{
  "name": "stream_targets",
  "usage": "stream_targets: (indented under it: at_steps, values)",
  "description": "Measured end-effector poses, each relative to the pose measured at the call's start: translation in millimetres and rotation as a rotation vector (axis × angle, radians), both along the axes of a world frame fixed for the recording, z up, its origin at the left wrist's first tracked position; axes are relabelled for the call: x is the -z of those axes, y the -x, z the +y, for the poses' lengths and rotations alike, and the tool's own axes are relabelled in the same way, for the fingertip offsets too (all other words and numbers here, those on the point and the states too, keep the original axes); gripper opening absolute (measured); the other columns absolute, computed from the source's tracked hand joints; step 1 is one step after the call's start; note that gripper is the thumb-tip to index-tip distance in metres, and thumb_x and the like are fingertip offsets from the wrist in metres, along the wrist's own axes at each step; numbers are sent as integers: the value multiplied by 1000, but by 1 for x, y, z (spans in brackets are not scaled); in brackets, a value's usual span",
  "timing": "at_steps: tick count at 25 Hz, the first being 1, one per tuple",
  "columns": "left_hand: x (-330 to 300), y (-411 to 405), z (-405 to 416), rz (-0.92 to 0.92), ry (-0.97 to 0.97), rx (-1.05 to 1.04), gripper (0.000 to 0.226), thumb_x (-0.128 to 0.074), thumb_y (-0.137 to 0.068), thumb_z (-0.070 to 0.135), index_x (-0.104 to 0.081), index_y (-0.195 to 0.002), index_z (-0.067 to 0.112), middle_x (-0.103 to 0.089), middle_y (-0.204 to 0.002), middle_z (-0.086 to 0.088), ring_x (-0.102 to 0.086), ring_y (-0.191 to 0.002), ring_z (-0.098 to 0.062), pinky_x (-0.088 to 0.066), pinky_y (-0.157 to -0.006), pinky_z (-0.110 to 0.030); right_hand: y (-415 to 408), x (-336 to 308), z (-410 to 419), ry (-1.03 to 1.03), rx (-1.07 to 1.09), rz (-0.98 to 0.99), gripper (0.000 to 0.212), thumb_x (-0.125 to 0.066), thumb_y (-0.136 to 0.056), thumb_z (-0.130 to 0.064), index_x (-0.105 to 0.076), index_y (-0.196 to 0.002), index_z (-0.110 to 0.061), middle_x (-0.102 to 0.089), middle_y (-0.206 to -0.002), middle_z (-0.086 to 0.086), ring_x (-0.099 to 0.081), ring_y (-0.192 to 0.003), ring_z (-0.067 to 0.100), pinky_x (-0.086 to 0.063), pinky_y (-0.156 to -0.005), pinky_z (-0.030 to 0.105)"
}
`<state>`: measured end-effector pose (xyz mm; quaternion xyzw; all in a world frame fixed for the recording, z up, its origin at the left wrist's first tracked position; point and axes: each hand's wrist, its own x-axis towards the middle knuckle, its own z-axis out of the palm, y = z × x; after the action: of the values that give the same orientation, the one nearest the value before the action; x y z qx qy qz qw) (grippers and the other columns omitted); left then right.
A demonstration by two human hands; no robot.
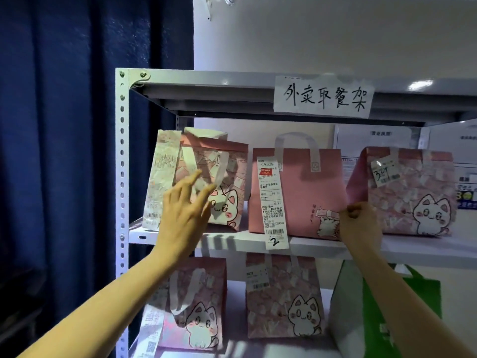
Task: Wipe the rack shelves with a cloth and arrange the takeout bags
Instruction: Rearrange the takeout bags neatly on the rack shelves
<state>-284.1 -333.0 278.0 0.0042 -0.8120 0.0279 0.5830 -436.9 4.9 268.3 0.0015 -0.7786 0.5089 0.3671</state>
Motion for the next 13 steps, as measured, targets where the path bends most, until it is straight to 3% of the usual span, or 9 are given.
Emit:
stream_targets:
  at_steps: [4,8,13]
  values:
    - [54,7,11,-326,-59,-69,55,-52,-94,40,-45,-148,33,-31,-160,-14,-37,-139,-37,-38,-105,-51,-1,4,-2,-13,-54,14,13,-56,-96,-23,-53,-108,-23,-65,-100,1,-61,-84,27,-48,-73,39]
    - [59,12,4,-403,-89,-115,57,-29,-94,51,-50,-144,33,-42,-151,-18,-38,-138,-38,-35,-107,-51,-5,10,-5,-58,-83,6,22,-57,-95,-23,-54,-117,-24,-66,-110,5,-62,-93,31,-53,-78,43]
    - [52,23,-9,-476,-91,-104,56,-29,-97,55,-35,-151,39,-28,-161,-8,-28,-143,-32,-29,-112,-49,-7,9,-6,-60,-76,-2,22,-56,-95,-19,-53,-117,-23,-67,-109,7,-62,-91,31,-52,-76,41]
